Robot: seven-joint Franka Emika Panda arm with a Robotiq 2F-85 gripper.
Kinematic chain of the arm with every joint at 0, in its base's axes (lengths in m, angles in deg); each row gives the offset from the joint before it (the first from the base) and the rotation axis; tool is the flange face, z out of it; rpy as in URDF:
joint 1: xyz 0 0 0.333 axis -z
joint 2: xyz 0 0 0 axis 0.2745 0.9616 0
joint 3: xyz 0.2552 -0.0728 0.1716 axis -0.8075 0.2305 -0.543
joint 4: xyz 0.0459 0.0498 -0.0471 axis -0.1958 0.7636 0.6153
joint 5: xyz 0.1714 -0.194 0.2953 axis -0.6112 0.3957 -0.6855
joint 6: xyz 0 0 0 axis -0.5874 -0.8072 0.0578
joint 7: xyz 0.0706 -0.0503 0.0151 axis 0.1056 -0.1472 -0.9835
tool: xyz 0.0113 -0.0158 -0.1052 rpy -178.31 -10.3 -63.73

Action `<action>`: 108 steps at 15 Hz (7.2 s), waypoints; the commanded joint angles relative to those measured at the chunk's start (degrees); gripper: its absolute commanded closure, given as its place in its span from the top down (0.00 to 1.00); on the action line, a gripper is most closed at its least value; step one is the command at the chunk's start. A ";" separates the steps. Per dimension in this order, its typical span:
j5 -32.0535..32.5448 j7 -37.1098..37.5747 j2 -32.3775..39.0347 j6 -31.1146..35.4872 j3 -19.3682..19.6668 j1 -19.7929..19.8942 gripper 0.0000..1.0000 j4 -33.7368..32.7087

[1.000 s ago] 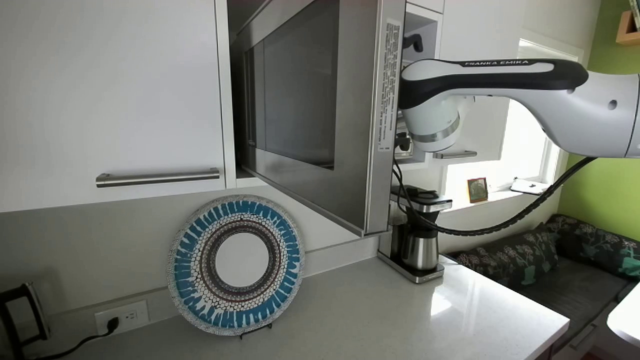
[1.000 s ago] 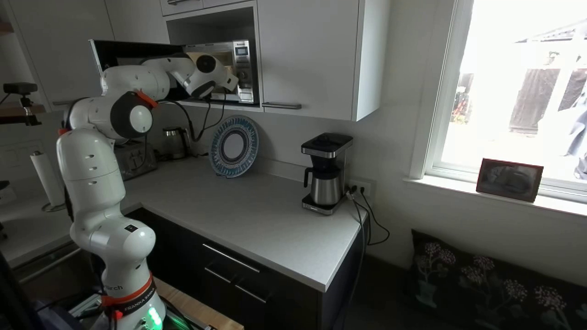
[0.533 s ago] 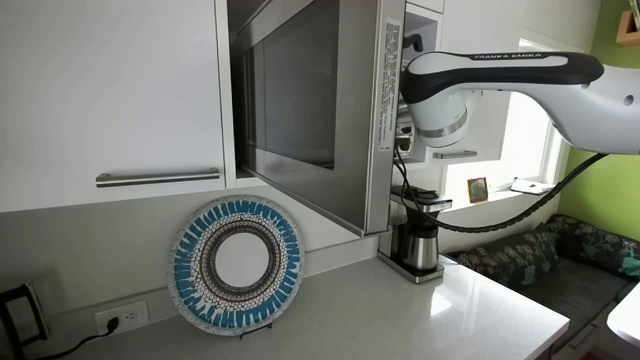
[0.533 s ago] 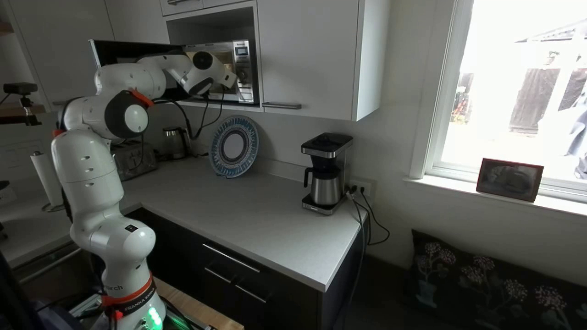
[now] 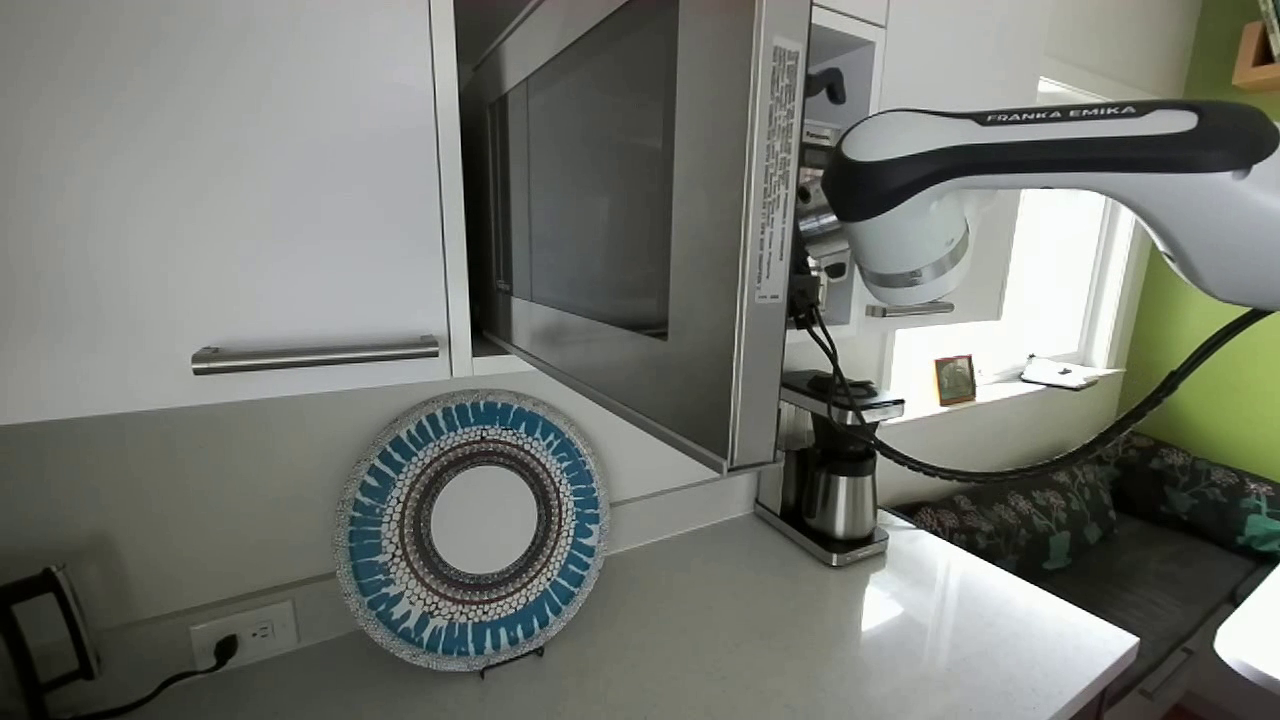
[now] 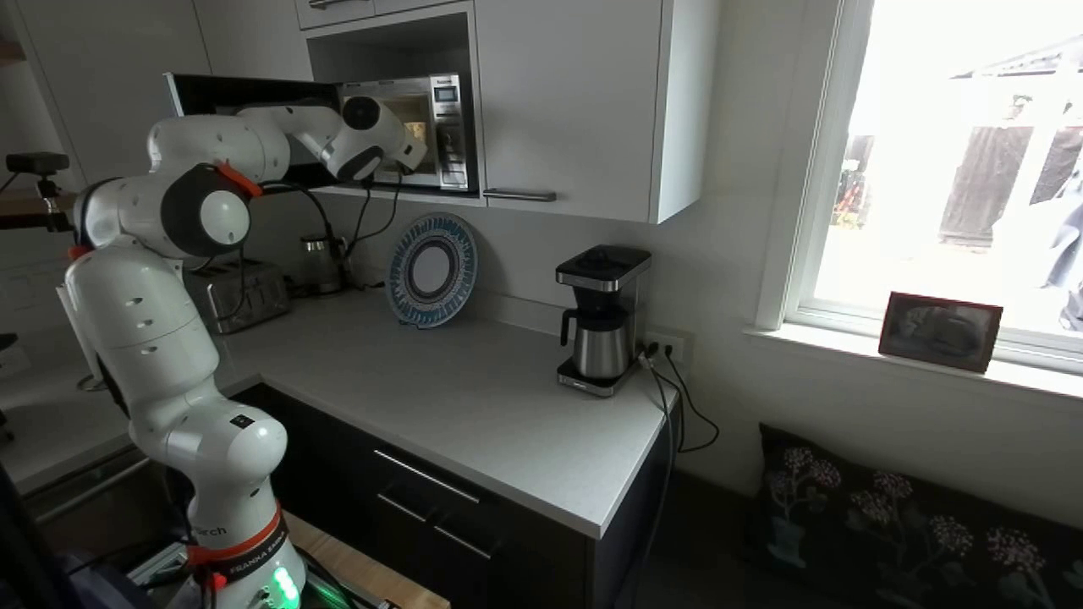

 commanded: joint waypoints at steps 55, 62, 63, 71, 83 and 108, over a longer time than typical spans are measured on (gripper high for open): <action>-8.52 -8.39 -1.53 3.02 1.61 -1.15 0.00 2.73; -17.90 -11.42 -2.13 6.42 1.40 -2.22 0.00 3.59; -19.45 -12.50 -2.18 7.25 1.34 -2.44 0.00 3.60; -32.11 -23.52 -2.69 10.67 1.48 -4.35 0.00 3.30; -30.62 -26.77 -7.05 4.90 2.57 -2.69 0.00 8.10; -28.52 -25.28 -7.98 6.25 2.48 -2.88 0.97 10.40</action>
